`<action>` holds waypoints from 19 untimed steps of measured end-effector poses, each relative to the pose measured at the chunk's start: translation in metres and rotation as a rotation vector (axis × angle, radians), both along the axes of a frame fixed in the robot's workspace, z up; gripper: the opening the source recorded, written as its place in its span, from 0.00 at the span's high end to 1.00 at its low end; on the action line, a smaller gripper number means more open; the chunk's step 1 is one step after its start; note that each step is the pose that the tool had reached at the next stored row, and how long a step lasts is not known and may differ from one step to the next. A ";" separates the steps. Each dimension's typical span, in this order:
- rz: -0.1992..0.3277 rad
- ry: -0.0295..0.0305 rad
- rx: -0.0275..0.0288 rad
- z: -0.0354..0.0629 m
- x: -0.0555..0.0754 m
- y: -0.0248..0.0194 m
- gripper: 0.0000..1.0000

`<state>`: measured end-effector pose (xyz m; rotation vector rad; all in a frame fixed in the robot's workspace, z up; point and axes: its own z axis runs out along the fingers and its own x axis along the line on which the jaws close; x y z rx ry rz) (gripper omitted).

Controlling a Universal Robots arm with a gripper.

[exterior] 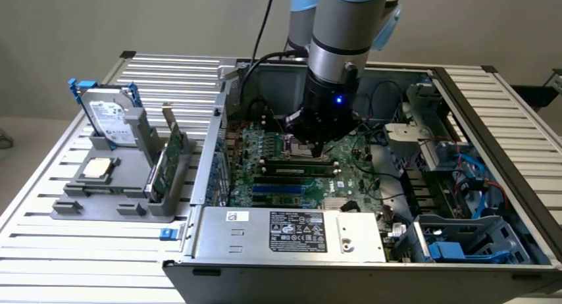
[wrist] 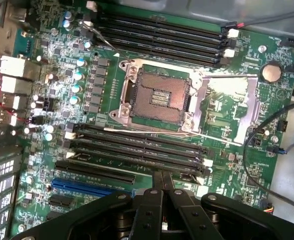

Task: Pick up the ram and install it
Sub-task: 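Press down the ram until it locks into place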

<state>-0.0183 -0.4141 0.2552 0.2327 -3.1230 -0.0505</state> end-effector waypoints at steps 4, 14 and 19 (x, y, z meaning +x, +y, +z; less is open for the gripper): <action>-0.046 0.0001 -0.0002 0.0003 0.000 -0.0005 0.89; -0.074 0.0001 -0.0001 0.0020 -0.006 -0.0081 0.89; -0.082 0.0001 0.0009 0.0042 -0.010 -0.0113 0.89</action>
